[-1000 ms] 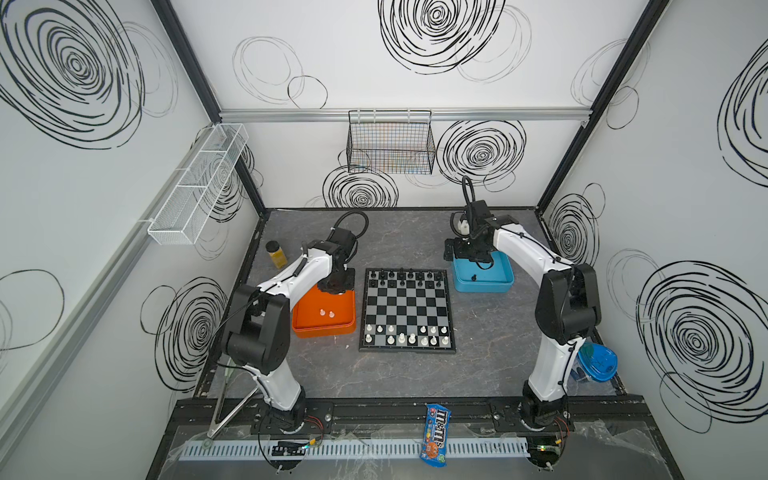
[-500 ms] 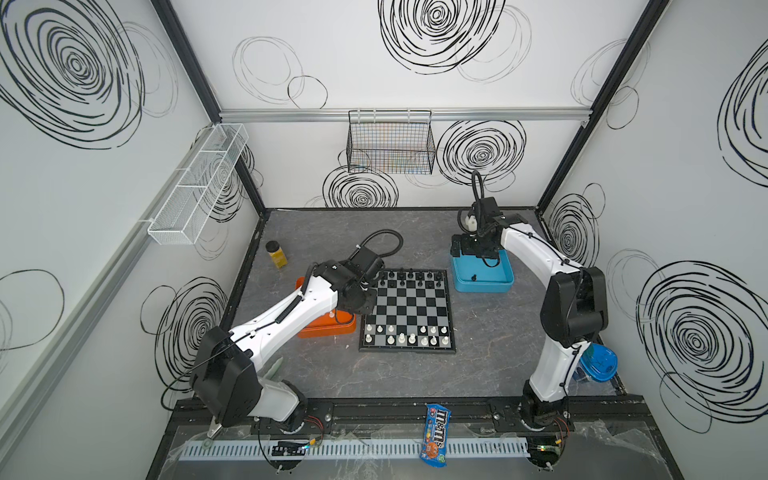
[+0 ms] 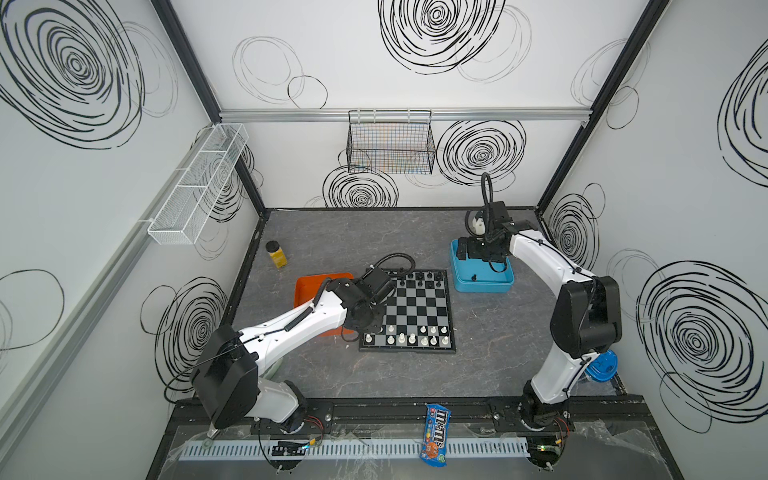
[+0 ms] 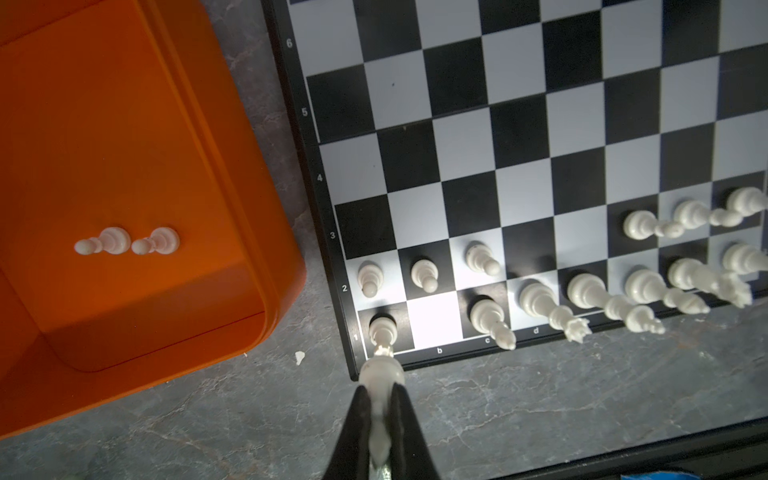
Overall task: Set up the chess pieces on the board
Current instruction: 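Carry the white pawn with the left gripper over the board's near rank, then lower the white pawn onto a near-rank square and open the left gripper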
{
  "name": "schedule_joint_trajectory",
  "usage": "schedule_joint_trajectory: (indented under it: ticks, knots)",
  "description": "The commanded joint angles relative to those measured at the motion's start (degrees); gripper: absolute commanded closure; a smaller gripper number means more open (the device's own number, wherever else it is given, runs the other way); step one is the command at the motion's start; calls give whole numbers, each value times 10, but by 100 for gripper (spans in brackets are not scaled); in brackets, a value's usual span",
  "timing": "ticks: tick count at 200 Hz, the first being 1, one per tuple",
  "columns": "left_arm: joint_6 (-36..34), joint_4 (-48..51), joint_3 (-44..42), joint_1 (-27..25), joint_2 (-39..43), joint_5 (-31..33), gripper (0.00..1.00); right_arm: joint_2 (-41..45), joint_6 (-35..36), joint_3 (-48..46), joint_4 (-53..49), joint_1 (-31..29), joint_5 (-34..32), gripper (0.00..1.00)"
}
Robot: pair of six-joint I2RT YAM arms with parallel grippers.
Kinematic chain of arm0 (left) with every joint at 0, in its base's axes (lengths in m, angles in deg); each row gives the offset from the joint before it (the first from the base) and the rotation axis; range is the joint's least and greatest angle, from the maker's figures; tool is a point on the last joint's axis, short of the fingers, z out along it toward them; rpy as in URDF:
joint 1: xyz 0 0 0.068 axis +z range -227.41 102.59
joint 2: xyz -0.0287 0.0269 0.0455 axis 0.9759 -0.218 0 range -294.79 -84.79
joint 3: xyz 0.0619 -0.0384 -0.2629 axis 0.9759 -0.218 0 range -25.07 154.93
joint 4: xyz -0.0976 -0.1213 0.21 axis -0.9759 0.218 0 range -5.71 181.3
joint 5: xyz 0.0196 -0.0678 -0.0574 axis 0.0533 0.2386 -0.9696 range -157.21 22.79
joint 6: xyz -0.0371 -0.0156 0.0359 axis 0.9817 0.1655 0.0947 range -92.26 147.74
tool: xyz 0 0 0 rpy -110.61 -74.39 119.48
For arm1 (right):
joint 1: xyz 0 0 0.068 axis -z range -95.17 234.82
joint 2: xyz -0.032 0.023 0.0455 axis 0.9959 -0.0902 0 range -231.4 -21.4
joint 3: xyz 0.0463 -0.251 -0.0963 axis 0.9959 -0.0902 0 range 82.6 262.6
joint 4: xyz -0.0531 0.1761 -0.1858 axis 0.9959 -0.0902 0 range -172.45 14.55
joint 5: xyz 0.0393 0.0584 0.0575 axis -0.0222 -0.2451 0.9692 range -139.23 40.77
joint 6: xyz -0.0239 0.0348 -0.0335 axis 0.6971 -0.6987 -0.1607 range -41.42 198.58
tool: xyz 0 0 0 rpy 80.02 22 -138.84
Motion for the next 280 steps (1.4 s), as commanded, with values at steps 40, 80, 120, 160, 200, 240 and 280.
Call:
schedule_joint_trajectory:
  ticks: [40, 80, 120, 160, 200, 240, 280]
  knots:
    - [17, -24, -11, -16, -19, -13, 94, 27, 3, -10, 11, 12, 1, 0]
    - [29, -32, -20, -31, -28, -22, 94, 24, 3, -10, 13, 18, 7, 0]
    - [30, -39, -20, -38, -43, -28, 94, 27, 3, -11, 13, 25, 12, 0]
    - [29, -42, -22, -40, -53, -31, 94, 26, 4, -11, 12, 30, 14, 0]
    - [29, -47, -25, -42, -60, -36, 94, 22, 4, -10, 12, 32, 19, 0]
    - [28, -57, -29, -44, -73, -40, 94, 22, 4, -11, 13, 34, 20, 0]
    - [25, -66, -32, -45, -88, -42, 94, 22, 3, -11, 14, 38, 22, 0]
